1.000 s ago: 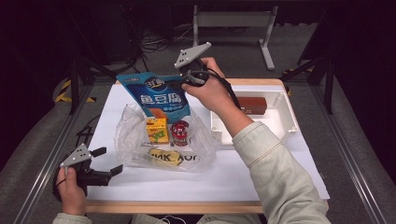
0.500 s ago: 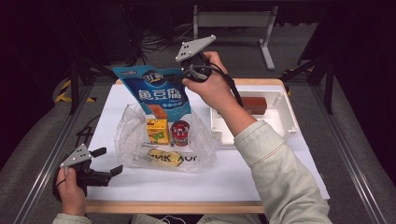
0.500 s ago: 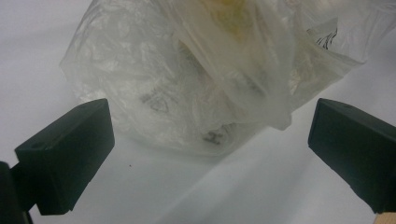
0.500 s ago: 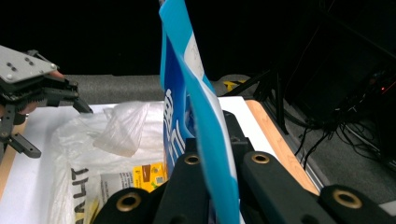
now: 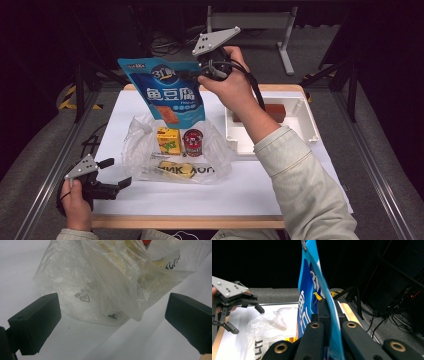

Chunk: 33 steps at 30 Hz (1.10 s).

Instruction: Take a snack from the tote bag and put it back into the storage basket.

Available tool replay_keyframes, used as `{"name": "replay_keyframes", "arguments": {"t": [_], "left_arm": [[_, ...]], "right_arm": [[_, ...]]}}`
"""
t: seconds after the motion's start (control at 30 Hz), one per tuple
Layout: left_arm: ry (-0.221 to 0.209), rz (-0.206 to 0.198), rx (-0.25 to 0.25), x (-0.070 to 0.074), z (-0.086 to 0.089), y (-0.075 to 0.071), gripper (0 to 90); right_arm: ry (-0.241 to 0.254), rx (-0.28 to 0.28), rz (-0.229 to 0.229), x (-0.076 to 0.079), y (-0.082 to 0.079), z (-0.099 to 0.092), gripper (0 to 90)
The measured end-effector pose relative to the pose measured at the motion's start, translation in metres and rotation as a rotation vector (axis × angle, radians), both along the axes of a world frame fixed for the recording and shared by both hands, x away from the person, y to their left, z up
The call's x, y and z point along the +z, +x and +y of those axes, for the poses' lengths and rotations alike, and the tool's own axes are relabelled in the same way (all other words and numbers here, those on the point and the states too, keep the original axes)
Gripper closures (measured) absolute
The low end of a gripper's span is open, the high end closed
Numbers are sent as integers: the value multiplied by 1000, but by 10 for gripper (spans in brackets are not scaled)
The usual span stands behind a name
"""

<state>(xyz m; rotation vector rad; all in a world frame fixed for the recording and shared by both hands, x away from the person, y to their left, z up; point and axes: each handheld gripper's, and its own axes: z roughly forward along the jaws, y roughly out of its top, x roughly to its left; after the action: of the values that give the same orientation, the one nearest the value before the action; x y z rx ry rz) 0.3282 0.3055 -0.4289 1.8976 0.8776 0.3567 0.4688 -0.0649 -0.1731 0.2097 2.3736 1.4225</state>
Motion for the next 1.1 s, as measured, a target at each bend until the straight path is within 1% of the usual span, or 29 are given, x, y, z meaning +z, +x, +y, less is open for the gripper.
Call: {"name": "replay_keyframes", "arguments": {"t": [0.27,0.53,0.67,0.7,1.0,1.07,1.1], "left_arm": [[-3,0,-2,0,-1,1,10],[-5,2,-7,-1,-2,4,10],[-2,3,-10,0,-3,5,9],[-2,3,-10,0,-3,5,9],[-1,2,-8,-1,-3,6,10],[-2,3,-5,-1,-3,6,10],[-2,4,-4,-1,-3,6,9]], "right_arm": [[20,-2,-27,9,-6,-5,899],[51,-30,-43,20,-8,-21,899],[53,-49,-44,23,-7,-32,899],[53,-49,-44,23,-7,-32,899],[65,-103,-50,28,-5,-64,899],[66,-108,-53,28,-5,-67,899],[67,-115,-53,30,-5,-73,899]]}}
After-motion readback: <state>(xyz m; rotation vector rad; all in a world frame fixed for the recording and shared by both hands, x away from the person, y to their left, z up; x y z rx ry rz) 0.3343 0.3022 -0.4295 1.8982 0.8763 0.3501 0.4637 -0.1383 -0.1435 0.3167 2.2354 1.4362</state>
